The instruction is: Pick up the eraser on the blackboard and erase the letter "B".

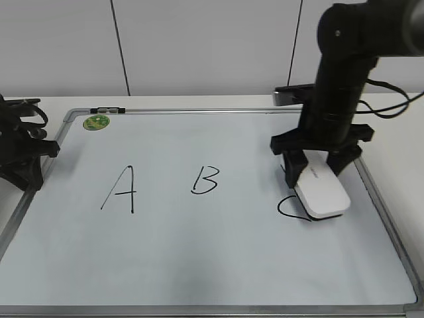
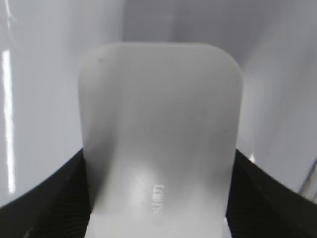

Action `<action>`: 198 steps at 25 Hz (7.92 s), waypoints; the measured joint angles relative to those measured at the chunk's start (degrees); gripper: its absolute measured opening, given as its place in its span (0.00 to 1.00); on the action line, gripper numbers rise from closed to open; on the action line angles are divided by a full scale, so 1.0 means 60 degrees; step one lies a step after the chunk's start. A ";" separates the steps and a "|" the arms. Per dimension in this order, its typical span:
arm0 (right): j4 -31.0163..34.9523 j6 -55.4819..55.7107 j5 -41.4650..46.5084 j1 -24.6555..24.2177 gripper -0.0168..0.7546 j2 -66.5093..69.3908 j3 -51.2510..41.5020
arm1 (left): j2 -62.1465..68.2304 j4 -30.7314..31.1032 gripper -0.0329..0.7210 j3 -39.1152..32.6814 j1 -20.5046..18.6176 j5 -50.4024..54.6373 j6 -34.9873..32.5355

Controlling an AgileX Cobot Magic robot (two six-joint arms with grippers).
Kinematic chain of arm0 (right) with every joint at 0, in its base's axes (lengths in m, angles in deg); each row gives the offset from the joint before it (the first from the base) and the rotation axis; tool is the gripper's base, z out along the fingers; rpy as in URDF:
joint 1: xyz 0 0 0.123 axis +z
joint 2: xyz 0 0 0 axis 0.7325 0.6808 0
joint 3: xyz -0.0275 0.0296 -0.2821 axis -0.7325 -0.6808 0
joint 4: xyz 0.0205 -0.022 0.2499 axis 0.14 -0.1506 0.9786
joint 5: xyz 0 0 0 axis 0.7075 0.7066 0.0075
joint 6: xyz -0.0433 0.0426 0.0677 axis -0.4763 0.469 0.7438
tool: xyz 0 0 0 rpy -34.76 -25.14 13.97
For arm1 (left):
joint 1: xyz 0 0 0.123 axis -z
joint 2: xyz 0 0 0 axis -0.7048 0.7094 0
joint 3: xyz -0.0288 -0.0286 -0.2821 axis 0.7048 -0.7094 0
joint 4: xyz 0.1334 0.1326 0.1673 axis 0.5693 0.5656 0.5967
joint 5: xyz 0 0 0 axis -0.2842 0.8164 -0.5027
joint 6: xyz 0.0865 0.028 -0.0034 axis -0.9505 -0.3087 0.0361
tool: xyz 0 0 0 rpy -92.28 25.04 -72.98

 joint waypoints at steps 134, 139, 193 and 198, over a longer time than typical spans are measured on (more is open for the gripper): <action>-0.0761 0.0650 0.0213 -0.1092 0.70 0.1703 0.4052 | 0.0015 0.0290 0.08 0.0018 0.0000 0.0175 0.0000; -0.0480 0.0337 0.0213 -0.1757 0.70 0.1348 0.2475 | 0.0015 0.0290 0.08 0.0018 0.0000 0.0180 0.0000; -0.0086 0.0026 0.0126 -0.2215 0.87 0.2307 0.2702 | 0.0015 0.0124 0.08 0.0032 0.0000 0.0197 0.0000; -0.0344 0.0109 0.0126 -0.2215 0.88 0.2231 0.3546 | -0.0002 0.0085 0.10 0.0032 0.0000 0.0197 0.0000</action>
